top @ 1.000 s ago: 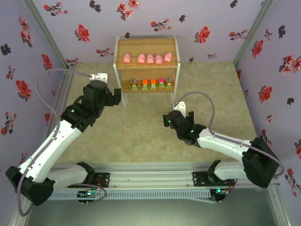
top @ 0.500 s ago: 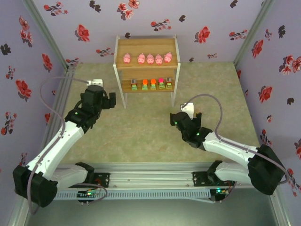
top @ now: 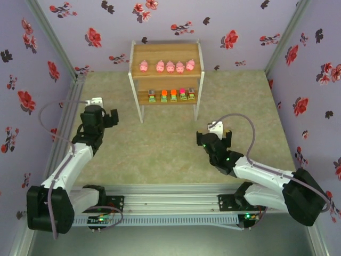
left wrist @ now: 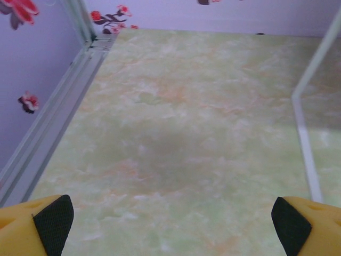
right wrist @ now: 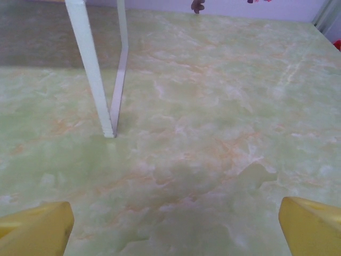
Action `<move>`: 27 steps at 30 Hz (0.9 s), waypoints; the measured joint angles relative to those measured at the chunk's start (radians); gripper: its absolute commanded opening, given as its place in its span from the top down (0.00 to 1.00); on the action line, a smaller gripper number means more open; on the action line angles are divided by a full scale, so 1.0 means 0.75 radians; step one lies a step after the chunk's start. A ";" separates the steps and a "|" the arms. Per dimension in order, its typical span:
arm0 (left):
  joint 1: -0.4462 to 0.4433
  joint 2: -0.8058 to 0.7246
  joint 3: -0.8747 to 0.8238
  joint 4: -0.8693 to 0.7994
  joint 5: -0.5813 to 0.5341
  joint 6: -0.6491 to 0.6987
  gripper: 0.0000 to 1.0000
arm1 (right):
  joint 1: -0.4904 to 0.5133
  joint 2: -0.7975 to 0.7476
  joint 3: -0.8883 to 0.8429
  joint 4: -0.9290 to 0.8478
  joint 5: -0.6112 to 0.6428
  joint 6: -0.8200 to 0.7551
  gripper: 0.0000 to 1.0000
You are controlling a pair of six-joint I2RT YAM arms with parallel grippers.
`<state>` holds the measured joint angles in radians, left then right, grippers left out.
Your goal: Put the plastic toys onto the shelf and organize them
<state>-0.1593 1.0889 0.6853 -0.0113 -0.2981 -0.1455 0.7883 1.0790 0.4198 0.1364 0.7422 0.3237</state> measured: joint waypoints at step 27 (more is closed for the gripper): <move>0.245 0.258 -0.300 0.720 0.228 0.059 0.00 | -0.606 -0.097 -0.080 0.317 -0.163 -0.283 0.01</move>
<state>0.0246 1.2827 0.4606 0.5285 -0.1268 -0.1013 0.3340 1.0065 0.3595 0.3740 0.6201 0.1116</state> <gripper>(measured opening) 0.995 0.991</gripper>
